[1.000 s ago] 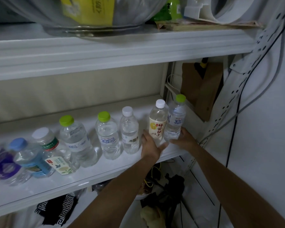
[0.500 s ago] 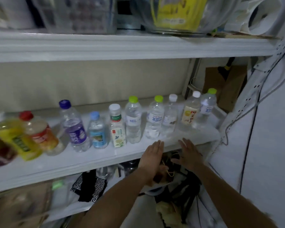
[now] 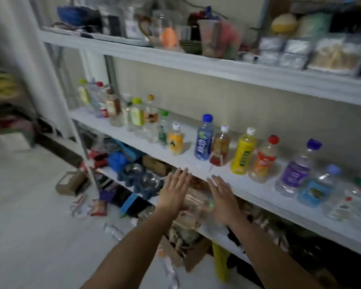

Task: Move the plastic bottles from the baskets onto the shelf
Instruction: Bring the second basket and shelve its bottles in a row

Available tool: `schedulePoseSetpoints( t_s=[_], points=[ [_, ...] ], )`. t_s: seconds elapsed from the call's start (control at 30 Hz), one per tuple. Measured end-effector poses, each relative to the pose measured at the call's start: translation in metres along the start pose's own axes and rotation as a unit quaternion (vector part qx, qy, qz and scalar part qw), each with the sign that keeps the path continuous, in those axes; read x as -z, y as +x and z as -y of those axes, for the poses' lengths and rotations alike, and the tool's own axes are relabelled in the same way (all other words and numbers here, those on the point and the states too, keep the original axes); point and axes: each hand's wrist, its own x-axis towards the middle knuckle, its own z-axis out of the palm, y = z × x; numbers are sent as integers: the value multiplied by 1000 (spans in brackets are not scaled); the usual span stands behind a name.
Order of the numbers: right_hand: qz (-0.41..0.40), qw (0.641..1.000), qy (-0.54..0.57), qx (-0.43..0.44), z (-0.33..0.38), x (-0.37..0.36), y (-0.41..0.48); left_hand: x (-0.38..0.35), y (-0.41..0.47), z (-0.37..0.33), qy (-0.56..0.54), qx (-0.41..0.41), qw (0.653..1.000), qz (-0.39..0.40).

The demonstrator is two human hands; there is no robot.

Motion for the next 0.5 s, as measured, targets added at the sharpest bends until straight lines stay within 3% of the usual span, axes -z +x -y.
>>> schedulePoseSetpoints(
  t_s=[0.1,0.23,0.5],
  points=[
    [3,996,-7,91,88,-7,53,-2,-48,80,-7,146,989,11],
    [18,974,10,227,211,-18,92,-7,-130,161,-17,313,949,27],
    [34,889,37,456,449,-41,91,1,-313,270,32,573,817,43]
  ],
)
